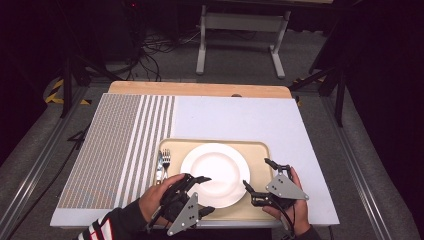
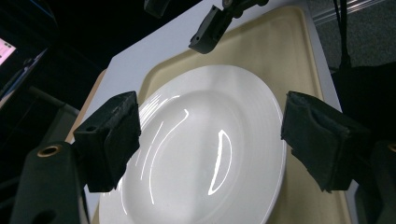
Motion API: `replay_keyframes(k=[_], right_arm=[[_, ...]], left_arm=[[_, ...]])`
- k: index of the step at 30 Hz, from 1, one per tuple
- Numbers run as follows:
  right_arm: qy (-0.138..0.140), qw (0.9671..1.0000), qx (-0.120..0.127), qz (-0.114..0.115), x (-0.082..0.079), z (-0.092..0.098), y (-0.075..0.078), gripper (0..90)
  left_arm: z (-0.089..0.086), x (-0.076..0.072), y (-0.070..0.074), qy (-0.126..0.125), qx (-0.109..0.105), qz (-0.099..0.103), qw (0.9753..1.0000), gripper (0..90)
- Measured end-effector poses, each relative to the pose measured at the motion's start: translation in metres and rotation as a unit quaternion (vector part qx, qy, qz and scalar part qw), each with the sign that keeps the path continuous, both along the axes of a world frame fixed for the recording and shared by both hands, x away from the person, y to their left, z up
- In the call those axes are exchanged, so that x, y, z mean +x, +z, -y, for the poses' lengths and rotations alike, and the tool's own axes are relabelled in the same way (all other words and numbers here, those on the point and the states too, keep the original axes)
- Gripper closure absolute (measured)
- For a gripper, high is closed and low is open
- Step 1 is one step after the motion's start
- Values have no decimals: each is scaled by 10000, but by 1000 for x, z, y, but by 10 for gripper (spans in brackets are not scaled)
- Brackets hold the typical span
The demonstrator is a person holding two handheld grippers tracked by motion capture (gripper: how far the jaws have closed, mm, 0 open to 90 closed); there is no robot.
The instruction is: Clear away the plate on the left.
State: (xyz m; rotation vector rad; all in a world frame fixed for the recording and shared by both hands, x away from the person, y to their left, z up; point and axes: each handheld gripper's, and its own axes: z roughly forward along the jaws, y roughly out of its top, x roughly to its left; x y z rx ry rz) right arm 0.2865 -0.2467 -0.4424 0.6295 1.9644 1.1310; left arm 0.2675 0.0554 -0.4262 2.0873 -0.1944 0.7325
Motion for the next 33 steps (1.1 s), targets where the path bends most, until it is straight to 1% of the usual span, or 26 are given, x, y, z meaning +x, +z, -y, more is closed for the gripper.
replay_keyframes(k=[1, 3, 7, 10, 11, 13, 17, 18, 19, 20, 22, 23, 26, 27, 28, 33], right_arm=[[-6, 10000, -8, 12, 0, 0, 0, 95], [-11, 10000, 30, 58, -1, 0, 1, 95], [-38, 9999, 98, 65, -1, 1, 1, 95], [-32, 9999, 83, 79, -1, 0, 1, 97], [-32, 9999, 91, 91, -1, 0, 1, 97], [-23, 9999, 80, 90, -1, 0, 1, 98], [-18, 9999, 80, 102, -2, 0, 2, 98], [-9, 9999, 90, 100, -2, 0, 2, 98], [-7, 9999, 72, 106, -2, 0, 2, 98], [-9, 9999, 63, 117, -2, 0, 2, 99], [-3, 9999, 78, 116, -2, 0, 2, 99], [25, 9999, 102, 110, -2, 0, 2, 100], [81, 9999, 132, 65, -2, -1, 2, 100], [78, 9999, 117, 65, -3, -1, 2, 100], [87, 9999, 107, 79, -3, -1, 2, 100], [101, 9998, 108, 94, -3, 0, 3, 100]], left_arm=[[-1, 1, 0, 18, -10, 11, 10000, 208], [-2, 3, 0, 25, -23, -50, 10000, 200], [-5, 7, 1, 57, -148, -141, 9998, 190], [-7, 10, 3, 76, -255, -216, 9994, 182], [-7, 10, 3, 76, -255, -216, 9994, 179], [-9, 12, 3, 179, -359, -257, 9989, 173], [-11, 15, 3, 212, -410, -292, 9985, 167], [-12, 16, 3, 234, -486, -333, 9980, 167], [-13, 17, 4, 259, -529, -330, 9977, 167], [-13, 17, 4, 259, -529, -330, 9977, 167], [-15, 18, 4, 288, -606, -357, 9971, 168], [-15, 19, 4, 337, -625, -342, 9969, 167], [-17, 22, 3, 323, -613, -455, 9966, 166], [-17, 22, 3, 323, -613, -455, 9966, 166], [-18, 23, 4, 314, -651, -484, 9962, 166], [-21, 25, 3, 370, -645, -500, 9960, 159]])
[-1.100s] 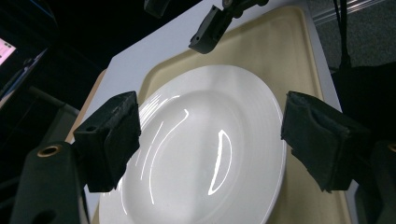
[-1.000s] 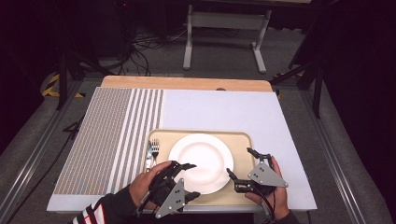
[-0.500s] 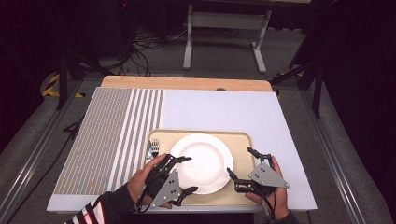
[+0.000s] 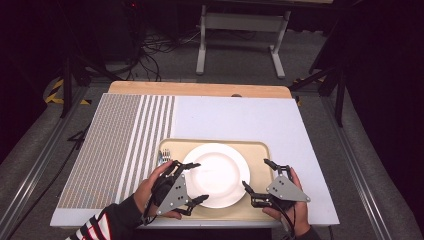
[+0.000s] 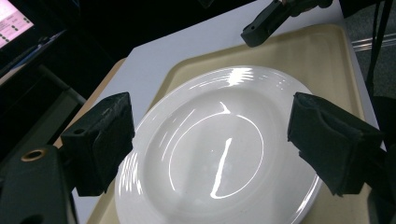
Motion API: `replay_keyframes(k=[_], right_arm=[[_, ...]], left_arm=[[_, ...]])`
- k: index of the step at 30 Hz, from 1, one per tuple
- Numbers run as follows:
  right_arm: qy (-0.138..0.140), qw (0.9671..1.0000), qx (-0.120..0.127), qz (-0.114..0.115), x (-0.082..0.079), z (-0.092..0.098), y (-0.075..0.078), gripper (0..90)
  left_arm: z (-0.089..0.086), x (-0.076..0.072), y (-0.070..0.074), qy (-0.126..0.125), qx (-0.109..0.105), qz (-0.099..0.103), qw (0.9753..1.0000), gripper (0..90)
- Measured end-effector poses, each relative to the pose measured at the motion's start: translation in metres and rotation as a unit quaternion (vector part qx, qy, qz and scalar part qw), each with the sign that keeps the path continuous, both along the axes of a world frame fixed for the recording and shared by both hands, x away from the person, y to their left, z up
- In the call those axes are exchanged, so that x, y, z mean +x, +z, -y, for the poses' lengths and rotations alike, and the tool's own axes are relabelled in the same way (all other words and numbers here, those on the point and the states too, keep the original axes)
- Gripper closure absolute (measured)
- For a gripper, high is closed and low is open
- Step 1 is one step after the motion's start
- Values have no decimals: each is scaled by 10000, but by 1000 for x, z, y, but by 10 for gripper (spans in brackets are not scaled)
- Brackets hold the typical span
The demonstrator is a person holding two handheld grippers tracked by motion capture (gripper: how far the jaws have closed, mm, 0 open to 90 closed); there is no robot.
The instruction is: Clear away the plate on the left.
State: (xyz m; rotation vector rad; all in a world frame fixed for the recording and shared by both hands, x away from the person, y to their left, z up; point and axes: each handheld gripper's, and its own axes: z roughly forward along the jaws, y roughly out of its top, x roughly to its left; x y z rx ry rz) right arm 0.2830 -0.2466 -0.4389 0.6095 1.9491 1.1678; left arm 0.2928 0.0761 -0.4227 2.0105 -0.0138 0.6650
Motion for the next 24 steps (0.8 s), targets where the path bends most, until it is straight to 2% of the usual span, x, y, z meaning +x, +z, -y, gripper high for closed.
replay_keyframes(k=[4, 7, 17, 24], right_arm=[[-48, 10000, 58, 16, 0, 4, 2, 100], [-61, 10000, 65, 9, 0, 4, 2, 100], [-55, 10000, 49, 26, 0, 3, 2, 99], [-71, 9999, 68, 38, 0, 4, 3, 99]], left_arm=[[-3, 2, 0, 40, -4, -7, 10000, 153], [-8, 5, 1, 60, -70, -87, 9999, 148], [-21, 15, -2, 142, -70, -253, 9996, 125], [-30, 21, -1, 235, -77, -281, 9993, 120]])
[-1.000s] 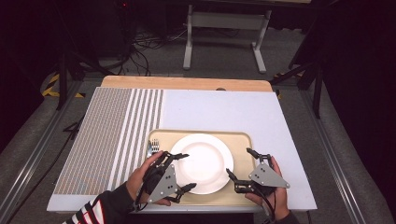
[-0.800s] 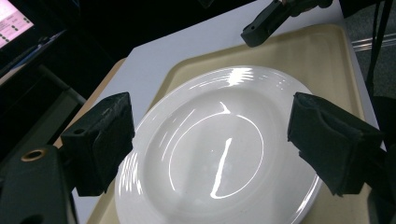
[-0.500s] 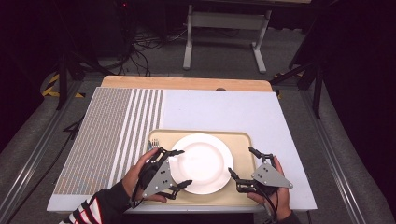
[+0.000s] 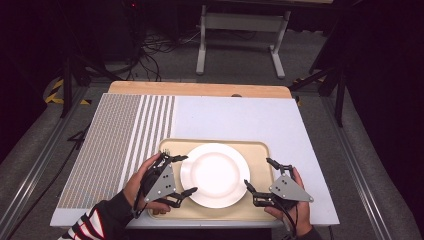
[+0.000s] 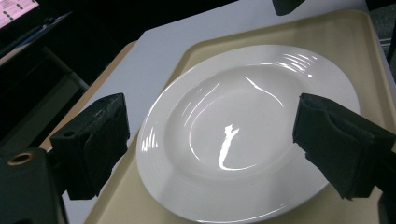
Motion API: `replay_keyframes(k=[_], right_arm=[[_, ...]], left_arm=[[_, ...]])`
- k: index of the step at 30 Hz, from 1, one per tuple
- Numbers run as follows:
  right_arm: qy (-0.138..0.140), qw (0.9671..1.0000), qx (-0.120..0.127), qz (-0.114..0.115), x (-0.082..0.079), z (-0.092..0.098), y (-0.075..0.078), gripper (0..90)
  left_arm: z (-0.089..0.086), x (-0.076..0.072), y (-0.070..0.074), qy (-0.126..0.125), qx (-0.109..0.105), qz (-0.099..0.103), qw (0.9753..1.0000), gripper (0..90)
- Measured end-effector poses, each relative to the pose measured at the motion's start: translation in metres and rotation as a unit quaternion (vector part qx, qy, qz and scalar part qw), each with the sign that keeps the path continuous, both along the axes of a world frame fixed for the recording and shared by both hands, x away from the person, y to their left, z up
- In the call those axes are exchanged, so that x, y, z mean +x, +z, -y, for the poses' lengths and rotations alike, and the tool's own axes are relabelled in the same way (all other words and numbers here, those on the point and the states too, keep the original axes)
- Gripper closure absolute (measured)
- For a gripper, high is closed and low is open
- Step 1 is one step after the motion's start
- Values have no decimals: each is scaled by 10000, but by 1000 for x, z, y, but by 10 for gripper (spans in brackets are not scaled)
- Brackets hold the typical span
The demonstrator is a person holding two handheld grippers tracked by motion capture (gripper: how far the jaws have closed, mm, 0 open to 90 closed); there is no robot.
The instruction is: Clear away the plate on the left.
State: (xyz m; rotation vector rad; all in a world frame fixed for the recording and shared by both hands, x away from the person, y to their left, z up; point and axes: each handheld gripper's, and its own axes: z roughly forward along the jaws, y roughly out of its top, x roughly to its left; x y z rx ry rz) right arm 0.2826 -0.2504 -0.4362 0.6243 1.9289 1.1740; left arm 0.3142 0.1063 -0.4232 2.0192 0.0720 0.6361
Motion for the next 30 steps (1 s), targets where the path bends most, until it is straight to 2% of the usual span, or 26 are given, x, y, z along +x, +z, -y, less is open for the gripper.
replay_keyframes(k=[9, 10, 17, 24, 27, 30], right_arm=[[-17, 10000, 12, 11, 0, 1, 1, 99], [-16, 10000, 14, 16, 0, 0, 1, 99], [13, 10000, 22, -7, 0, -2, 1, 99], [-2, 10000, 78, -19, 0, 0, 1, 99], [8, 10000, 94, -27, 0, 0, 2, 99], [14, 9999, 107, -33, 0, 0, 2, 99]], left_arm=[[-17, 9, 4, 199, -79, -84, 9997, 110], [-20, 10, 5, 207, -112, -139, 9996, 109], [-32, 12, 8, 305, -174, -132, 9993, 104], [-41, 11, 7, 394, -146, -106, 9991, 101], [-45, 10, 6, 393, -45, -89, 9992, 102], [-49, 10, 7, 413, -89, -99, 9991, 102]])
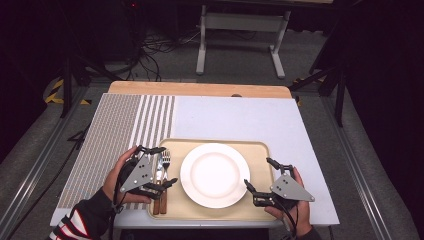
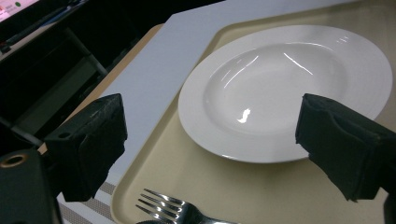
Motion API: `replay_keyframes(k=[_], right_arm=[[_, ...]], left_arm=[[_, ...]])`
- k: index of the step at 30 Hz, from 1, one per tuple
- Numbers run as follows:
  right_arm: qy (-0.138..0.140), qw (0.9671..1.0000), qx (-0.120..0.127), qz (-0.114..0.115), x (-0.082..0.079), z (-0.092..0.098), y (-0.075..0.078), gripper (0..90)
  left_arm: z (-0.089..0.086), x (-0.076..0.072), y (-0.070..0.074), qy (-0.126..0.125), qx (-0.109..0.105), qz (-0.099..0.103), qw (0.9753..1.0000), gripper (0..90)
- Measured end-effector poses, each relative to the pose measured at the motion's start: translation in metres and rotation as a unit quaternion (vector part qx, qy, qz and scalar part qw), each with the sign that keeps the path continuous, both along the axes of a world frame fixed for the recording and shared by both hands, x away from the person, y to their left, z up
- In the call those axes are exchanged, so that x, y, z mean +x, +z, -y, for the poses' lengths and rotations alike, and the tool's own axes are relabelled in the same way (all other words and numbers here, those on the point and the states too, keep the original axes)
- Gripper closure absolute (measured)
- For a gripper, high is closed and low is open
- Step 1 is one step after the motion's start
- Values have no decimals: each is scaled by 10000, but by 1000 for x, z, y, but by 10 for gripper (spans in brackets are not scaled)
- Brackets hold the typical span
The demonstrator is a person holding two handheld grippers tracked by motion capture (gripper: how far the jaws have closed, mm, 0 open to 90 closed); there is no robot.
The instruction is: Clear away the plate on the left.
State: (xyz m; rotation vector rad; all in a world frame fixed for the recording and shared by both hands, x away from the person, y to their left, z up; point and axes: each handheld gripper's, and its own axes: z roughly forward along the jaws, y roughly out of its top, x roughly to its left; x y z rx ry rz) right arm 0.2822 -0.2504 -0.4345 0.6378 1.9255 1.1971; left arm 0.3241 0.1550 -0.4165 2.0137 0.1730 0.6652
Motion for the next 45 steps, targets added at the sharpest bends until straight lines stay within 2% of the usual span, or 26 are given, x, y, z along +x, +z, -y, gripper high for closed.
replay_keyframes(k=[9, 19, 25, 30, 38, 42, 45], right_arm=[[-41, 10000, -7, 2, -1, 2, 0, 98], [-68, 9999, -72, 27, -1, 1, 0, 98], [-123, 9999, -86, 59, -1, 3, 0, 99], [-155, 9998, -104, 67, -1, 4, 0, 99], [-202, 9997, -72, 84, -1, 7, 1, 98], [-194, 9998, -63, 66, -1, 7, 1, 98], [-189, 9998, -57, 44, 0, 7, 1, 98]], left_arm=[[-13, 0, -2, 155, -86, -40, 9998, 90], [-23, -1, -1, 153, -178, -104, 9997, 90], [-29, -2, -4, 278, -147, -49, 9995, 83], [-40, -1, -4, 288, -179, -76, 9994, 80], [-60, -3, -3, 504, -302, -89, 9982, 80], [-65, -5, -4, 528, -270, -152, 9981, 82], [-68, -7, -5, 580, -262, -128, 9979, 78]])
